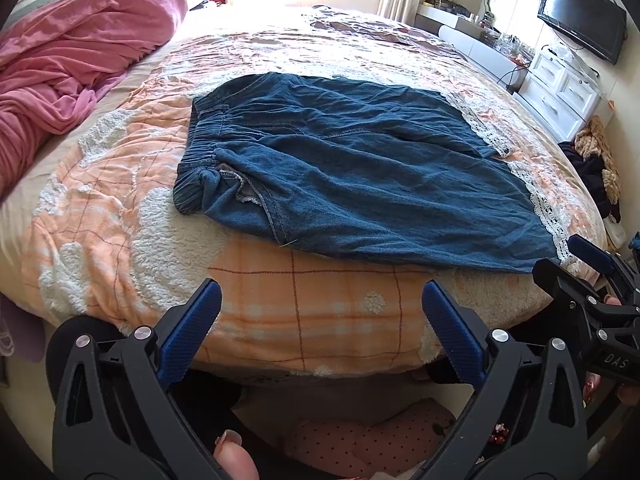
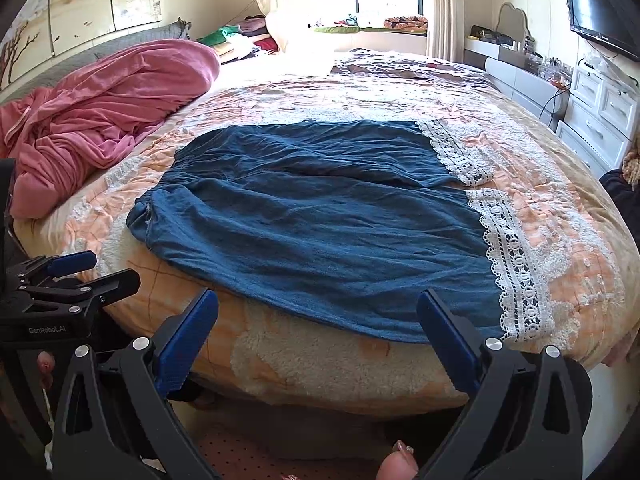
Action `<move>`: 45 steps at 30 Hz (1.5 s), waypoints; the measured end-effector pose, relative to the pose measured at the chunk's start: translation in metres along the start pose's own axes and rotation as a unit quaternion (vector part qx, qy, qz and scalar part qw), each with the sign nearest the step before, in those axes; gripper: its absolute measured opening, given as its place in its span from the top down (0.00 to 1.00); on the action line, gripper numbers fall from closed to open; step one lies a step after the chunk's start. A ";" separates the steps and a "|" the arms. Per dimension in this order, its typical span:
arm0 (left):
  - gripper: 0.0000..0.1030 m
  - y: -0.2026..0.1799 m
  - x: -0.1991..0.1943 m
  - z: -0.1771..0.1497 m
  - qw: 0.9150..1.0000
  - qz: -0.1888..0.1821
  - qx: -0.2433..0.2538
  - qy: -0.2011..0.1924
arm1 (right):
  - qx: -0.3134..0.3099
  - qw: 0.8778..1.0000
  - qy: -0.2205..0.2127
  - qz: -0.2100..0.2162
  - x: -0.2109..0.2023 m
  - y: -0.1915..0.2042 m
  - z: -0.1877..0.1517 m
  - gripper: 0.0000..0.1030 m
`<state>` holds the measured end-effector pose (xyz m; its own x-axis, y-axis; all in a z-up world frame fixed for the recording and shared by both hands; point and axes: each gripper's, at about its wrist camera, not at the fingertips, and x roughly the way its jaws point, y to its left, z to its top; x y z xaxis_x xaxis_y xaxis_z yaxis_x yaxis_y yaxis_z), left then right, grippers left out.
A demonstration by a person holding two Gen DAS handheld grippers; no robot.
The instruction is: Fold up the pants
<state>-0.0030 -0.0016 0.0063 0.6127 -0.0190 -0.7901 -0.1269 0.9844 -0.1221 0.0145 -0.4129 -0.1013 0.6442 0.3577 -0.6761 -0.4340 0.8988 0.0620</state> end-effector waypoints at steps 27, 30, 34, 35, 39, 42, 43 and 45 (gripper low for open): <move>0.08 0.000 -0.001 0.002 1.000 0.001 0.000 -0.001 | -0.005 1.000 0.007 0.004 0.007 0.002 0.003 0.04; 0.08 0.002 0.000 0.007 1.000 0.001 0.000 -0.002 | -0.006 1.000 0.012 0.008 0.011 0.001 0.007 0.04; 0.08 0.006 0.006 0.015 1.000 -0.001 0.003 0.001 | -0.010 1.000 0.015 0.015 0.018 0.001 0.018 0.04; 0.08 0.008 0.007 0.017 1.000 -0.001 0.003 0.001 | -0.012 1.000 0.018 0.019 0.021 0.001 0.023 0.04; 0.08 0.017 0.014 0.031 1.000 -0.008 0.000 -0.001 | -0.029 0.999 0.020 0.031 0.034 0.005 0.043 0.04; 0.08 0.030 0.020 0.044 1.000 -0.001 -0.005 -0.005 | -0.047 0.997 0.028 0.048 0.051 0.012 0.062 0.04; 0.08 0.038 0.025 0.051 1.000 0.000 -0.013 -0.003 | -0.057 0.997 0.029 0.053 0.059 0.015 0.070 0.04; 0.08 0.052 0.031 0.062 1.000 0.005 -0.025 -0.005 | -0.071 0.996 0.025 0.054 0.073 0.020 0.084 0.04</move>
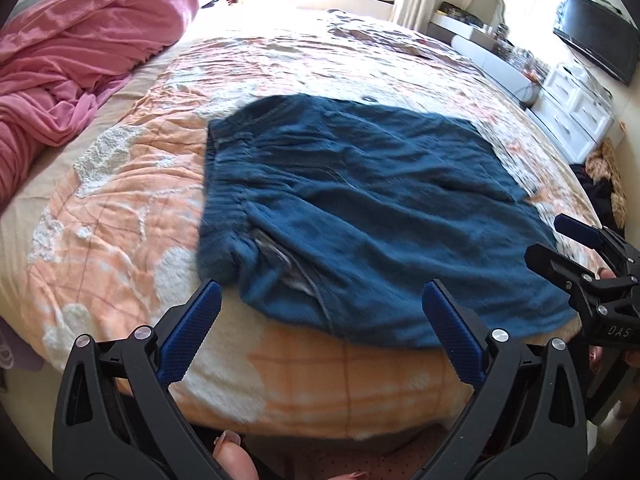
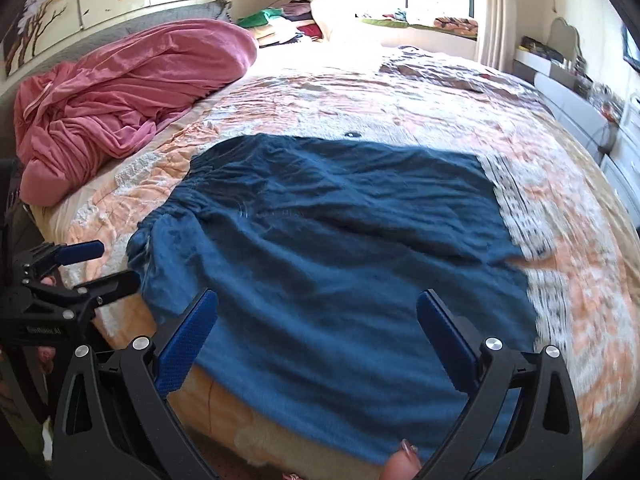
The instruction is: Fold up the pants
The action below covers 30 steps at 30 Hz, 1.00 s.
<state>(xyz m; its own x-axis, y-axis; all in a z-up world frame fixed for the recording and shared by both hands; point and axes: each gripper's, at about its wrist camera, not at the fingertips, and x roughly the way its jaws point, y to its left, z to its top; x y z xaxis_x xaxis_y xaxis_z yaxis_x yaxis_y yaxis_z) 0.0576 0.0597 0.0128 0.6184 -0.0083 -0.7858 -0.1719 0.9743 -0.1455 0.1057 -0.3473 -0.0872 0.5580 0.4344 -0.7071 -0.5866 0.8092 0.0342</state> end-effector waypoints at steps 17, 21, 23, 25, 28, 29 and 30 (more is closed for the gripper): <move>0.08 0.099 0.118 0.115 0.998 0.021 -0.032 0.045 | -0.070 0.996 0.041 0.043 0.136 -0.021 0.120 0.04; 0.13 0.103 0.139 0.129 0.999 0.032 -0.015 0.039 | -0.068 0.994 0.049 0.064 0.161 -0.028 0.138 0.04; 0.28 0.106 0.146 0.135 0.999 0.022 -0.018 0.036 | -0.074 0.993 0.050 0.073 0.173 -0.029 0.148 0.04; 0.32 0.108 0.152 0.138 0.999 0.009 -0.021 0.040 | -0.072 0.991 0.061 0.093 0.185 -0.031 0.157 0.04; 0.44 0.108 0.160 0.139 0.999 -0.017 -0.021 0.044 | -0.088 0.986 0.076 0.118 0.203 -0.029 0.169 0.04; 0.52 0.108 0.161 0.138 0.998 -0.030 -0.022 0.042 | -0.098 0.985 0.077 0.120 0.207 -0.027 0.172 0.04; 0.55 0.108 0.163 0.137 0.998 -0.037 -0.023 0.043 | -0.109 0.983 0.081 0.123 0.212 -0.025 0.175 0.04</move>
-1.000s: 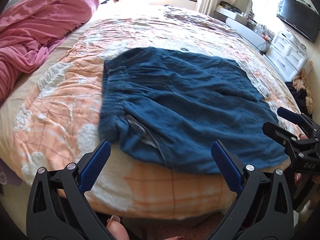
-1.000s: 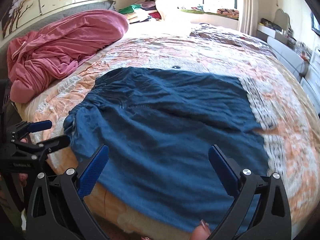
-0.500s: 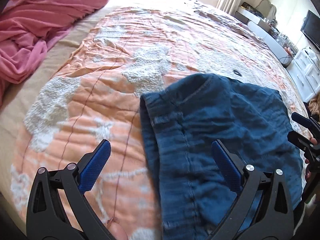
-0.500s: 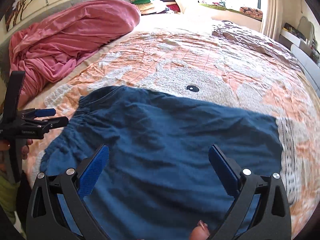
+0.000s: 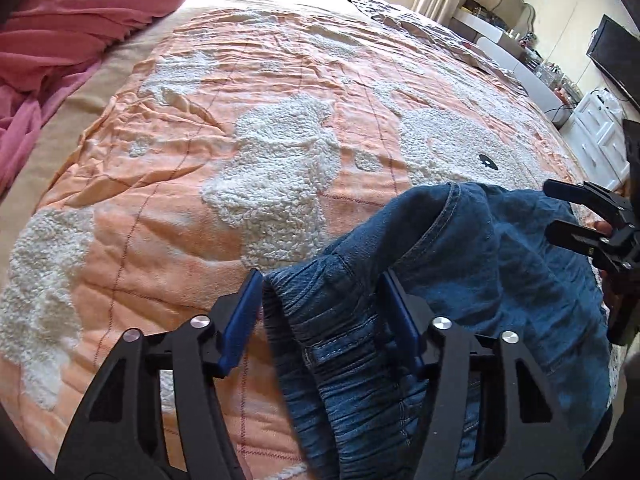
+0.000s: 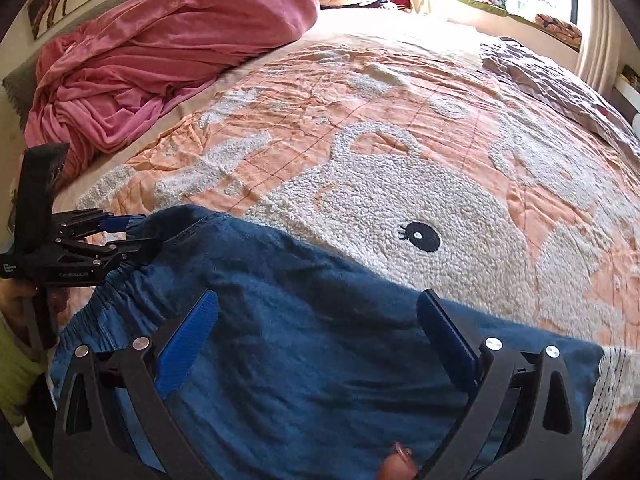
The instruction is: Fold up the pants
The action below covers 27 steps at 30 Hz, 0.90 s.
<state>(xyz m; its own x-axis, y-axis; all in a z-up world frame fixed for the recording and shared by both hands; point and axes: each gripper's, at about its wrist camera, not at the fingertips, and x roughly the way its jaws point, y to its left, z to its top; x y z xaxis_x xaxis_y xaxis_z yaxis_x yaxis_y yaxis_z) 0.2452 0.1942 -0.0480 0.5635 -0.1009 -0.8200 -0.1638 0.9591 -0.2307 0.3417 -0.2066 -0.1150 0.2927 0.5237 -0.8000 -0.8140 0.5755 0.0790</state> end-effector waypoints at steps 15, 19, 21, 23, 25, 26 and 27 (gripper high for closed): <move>0.77 -0.019 -0.042 -0.004 0.995 -0.032 0.060 -0.079 | -0.165 0.985 0.039 0.020 0.052 0.028 0.024 0.37; 0.77 -0.024 -0.045 -0.009 0.993 -0.022 0.081 -0.088 | -0.175 0.982 0.050 0.055 0.054 0.037 0.019 0.82; 0.77 -0.022 -0.044 -0.008 0.992 -0.013 0.084 -0.089 | -0.177 0.983 0.032 0.048 0.045 0.040 0.015 0.93; 0.77 -0.020 -0.044 -0.009 0.992 -0.004 0.086 -0.090 | -0.155 0.987 0.009 0.043 0.030 0.036 0.011 0.95; 0.77 -0.020 -0.046 -0.012 0.992 -0.001 0.089 -0.093 | -0.138 0.989 -0.023 0.040 0.009 0.035 0.005 0.95; 0.77 -0.021 -0.049 -0.014 0.991 0.000 0.091 -0.096 | -0.130 0.990 -0.038 0.038 -0.002 0.036 0.001 0.95; 0.77 -0.024 -0.053 -0.016 0.990 0.001 0.097 -0.103 | -0.125 0.990 -0.049 0.035 -0.011 0.038 -0.003 0.95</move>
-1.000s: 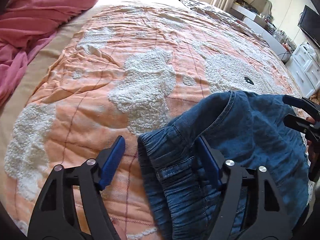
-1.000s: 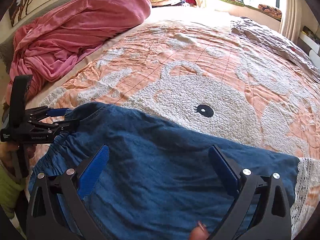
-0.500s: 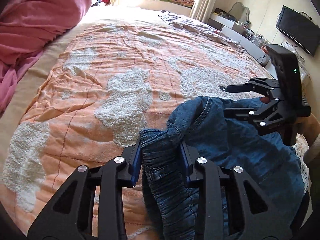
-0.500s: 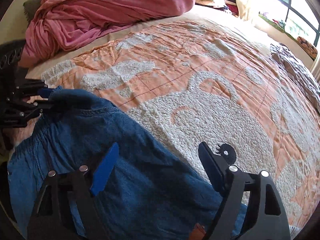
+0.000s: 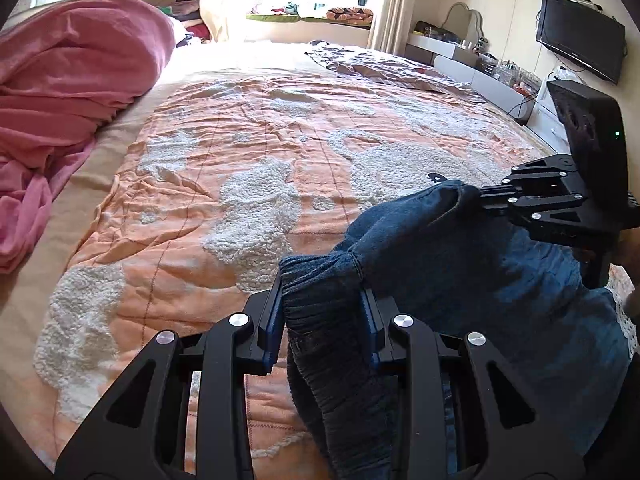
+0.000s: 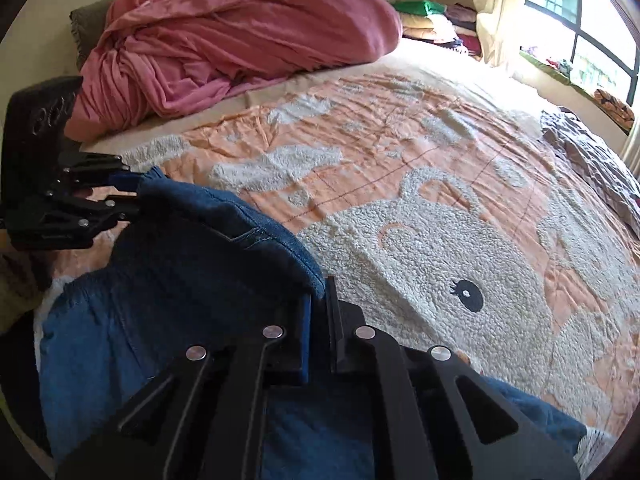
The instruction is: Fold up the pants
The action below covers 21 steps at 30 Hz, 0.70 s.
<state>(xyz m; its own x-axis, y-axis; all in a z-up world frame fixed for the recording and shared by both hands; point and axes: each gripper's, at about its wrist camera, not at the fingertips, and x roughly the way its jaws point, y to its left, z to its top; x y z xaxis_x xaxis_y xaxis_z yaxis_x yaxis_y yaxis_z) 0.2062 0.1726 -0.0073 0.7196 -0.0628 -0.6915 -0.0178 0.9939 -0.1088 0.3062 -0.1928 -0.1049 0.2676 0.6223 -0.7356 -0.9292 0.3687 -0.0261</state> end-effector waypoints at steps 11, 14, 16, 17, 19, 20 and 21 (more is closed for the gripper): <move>0.77 -0.039 -0.070 -0.028 0.997 0.009 0.045 -0.064 | 0.014 0.998 -0.066 -0.002 -0.096 0.072 -0.051 0.95; 0.77 -0.046 -0.088 -0.050 0.997 0.010 0.038 -0.061 | 0.017 0.997 -0.072 0.014 -0.112 0.096 -0.073 0.95; 0.77 -0.049 -0.101 -0.068 0.998 0.005 0.026 -0.059 | 0.009 0.997 -0.068 0.021 -0.118 0.115 -0.087 0.95; 0.77 -0.049 -0.105 -0.076 0.998 0.004 0.019 -0.055 | 0.005 0.998 -0.063 0.026 -0.119 0.124 -0.094 0.95; 0.77 -0.048 -0.110 -0.091 0.999 0.002 0.006 -0.043 | -0.004 0.998 -0.052 0.032 -0.120 0.142 -0.107 0.95; 0.77 -0.048 -0.111 -0.098 0.999 0.002 0.000 -0.034 | -0.004 0.998 -0.046 0.034 -0.118 0.149 -0.112 0.95; 0.77 -0.047 -0.109 -0.102 1.000 0.002 -0.004 -0.027 | -0.002 0.999 -0.040 0.035 -0.117 0.155 -0.116 0.95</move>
<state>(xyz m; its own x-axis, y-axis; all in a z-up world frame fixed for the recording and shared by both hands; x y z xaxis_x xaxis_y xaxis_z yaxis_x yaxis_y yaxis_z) 0.0577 0.1234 0.0004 0.7554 -0.0544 -0.6530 -0.0251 0.9934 -0.1118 0.1010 -0.2887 -0.1018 0.2221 0.6997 -0.6791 -0.9473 0.3196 0.0195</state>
